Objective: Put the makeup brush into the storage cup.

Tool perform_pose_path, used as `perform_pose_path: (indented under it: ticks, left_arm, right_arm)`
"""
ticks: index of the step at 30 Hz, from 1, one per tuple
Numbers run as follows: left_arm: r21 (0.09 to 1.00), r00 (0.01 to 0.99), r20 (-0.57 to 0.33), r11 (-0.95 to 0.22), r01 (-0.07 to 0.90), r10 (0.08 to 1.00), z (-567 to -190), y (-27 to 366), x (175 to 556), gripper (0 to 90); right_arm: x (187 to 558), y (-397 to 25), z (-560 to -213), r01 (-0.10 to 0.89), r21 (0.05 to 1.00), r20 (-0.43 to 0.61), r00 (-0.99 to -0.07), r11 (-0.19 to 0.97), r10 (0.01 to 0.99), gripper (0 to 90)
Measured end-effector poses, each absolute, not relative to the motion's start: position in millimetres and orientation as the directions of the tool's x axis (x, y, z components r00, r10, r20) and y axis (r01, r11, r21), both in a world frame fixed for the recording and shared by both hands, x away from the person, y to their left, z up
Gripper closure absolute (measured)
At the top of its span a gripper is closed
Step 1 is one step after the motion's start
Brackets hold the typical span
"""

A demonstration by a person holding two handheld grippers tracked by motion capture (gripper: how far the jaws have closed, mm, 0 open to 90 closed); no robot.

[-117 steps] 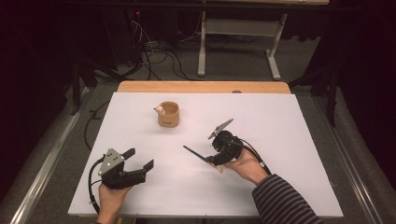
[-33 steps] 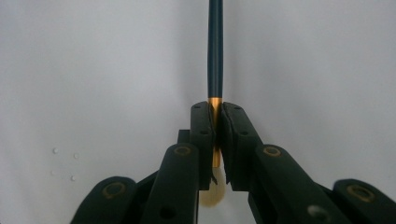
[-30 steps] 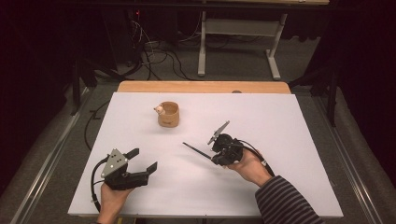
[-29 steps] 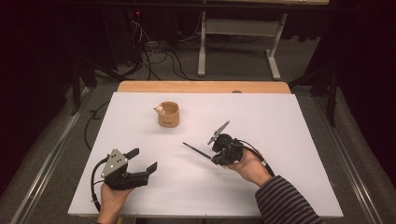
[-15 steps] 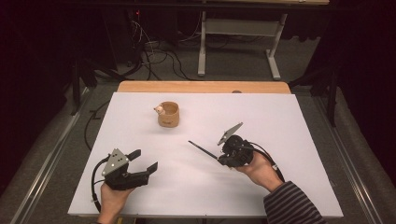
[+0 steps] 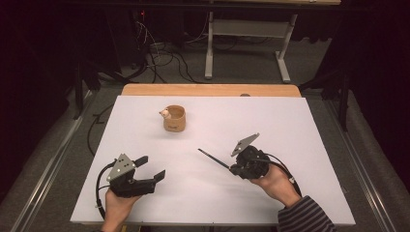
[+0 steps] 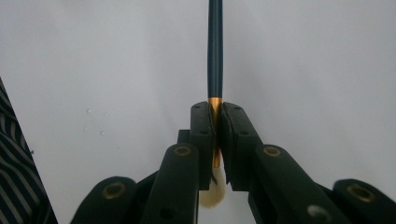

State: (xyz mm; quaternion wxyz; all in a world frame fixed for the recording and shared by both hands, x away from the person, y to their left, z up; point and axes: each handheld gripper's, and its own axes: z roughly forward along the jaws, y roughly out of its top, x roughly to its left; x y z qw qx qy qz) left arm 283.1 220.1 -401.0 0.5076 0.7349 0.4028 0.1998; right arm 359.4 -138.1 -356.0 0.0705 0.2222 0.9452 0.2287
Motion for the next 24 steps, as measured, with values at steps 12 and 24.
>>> perform_pose_path:
  ticks: [12, 24]
  left_arm:
    - [0.905, 0.627, -0.094, -0.196, 0.378, 0.774, -398.1, 213.3, 280.1, 18.8]
    - [0.907, 0.673, -0.089, -0.219, 0.359, 0.735, -393.3, 204.3, 277.6, 18.9]
  right_arm:
    - [341.9, -143.0, -352.2, 0.359, 0.503, -0.037, -0.9, 0.786, 0.434, 86.0]
    - [325.8, -146.3, -355.7, 0.33, 0.527, -0.023, -0.916, 0.783, 0.401, 86.0]
